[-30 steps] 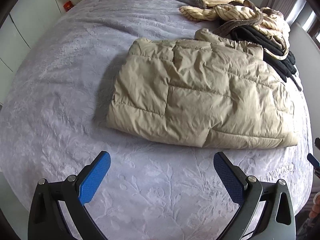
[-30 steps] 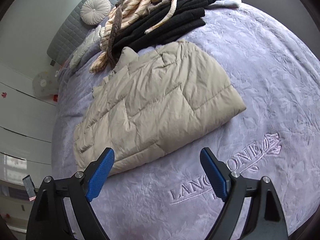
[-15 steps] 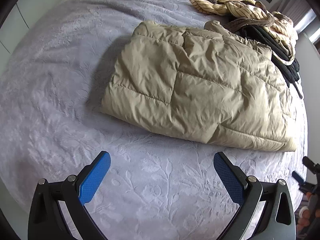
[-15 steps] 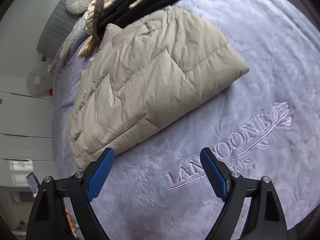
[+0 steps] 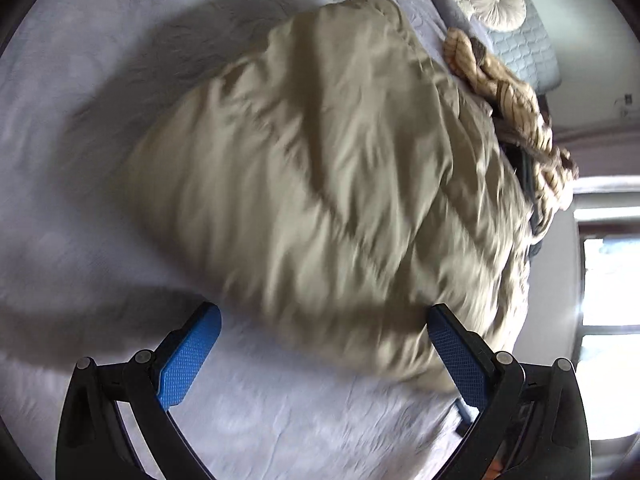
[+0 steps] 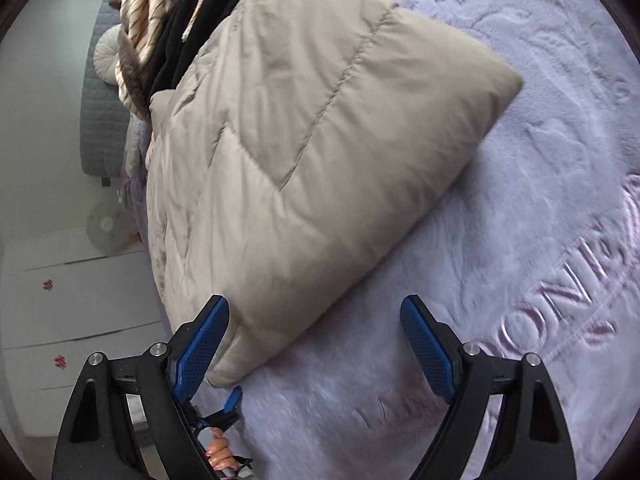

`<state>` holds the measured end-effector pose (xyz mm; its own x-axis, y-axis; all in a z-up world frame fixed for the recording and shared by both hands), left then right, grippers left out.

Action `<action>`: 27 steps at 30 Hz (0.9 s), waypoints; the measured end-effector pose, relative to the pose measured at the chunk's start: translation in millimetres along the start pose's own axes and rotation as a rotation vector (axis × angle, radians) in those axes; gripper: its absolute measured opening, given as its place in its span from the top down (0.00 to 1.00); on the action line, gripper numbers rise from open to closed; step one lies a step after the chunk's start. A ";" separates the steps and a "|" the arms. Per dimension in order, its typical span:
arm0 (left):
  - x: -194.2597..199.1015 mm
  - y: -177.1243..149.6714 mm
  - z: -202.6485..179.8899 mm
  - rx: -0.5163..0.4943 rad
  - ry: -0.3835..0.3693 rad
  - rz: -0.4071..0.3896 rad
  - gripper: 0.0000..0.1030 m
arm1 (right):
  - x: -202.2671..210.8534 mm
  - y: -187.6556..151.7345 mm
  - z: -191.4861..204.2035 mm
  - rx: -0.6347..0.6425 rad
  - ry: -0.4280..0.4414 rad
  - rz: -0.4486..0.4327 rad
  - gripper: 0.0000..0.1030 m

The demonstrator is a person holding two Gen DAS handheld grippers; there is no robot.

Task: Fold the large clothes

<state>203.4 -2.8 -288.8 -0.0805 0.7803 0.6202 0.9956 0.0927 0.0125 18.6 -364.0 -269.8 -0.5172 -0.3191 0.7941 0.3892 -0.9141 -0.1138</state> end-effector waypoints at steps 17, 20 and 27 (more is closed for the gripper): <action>-17.8 40.2 -21.6 0.039 0.015 -0.171 0.66 | -33.4 40.0 38.0 -0.152 0.204 0.046 0.37; -9.2 44.0 -43.4 -0.047 0.013 -0.184 0.80 | -28.7 39.7 42.7 -0.161 0.242 0.069 0.65; 25.5 34.0 -83.6 -0.168 -0.066 -0.195 0.83 | -1.3 24.8 62.5 -0.065 0.311 0.088 0.76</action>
<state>239.1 -31.5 -207.0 -0.2691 0.7968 0.5410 0.9545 0.1456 0.2604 76.5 -370.6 -236.3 -0.6957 -0.4496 0.5602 0.3986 -0.8904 -0.2197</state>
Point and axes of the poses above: each gripper's, at about its wrist camera, not at the fingertips, and x roughly against the way its jaws point, z to its left, y to its top, the point moved 10 cm from there along -x, roughly the way its jaws point, and after that the axes turned 12 degrees about -y, right-handed, at the moved point
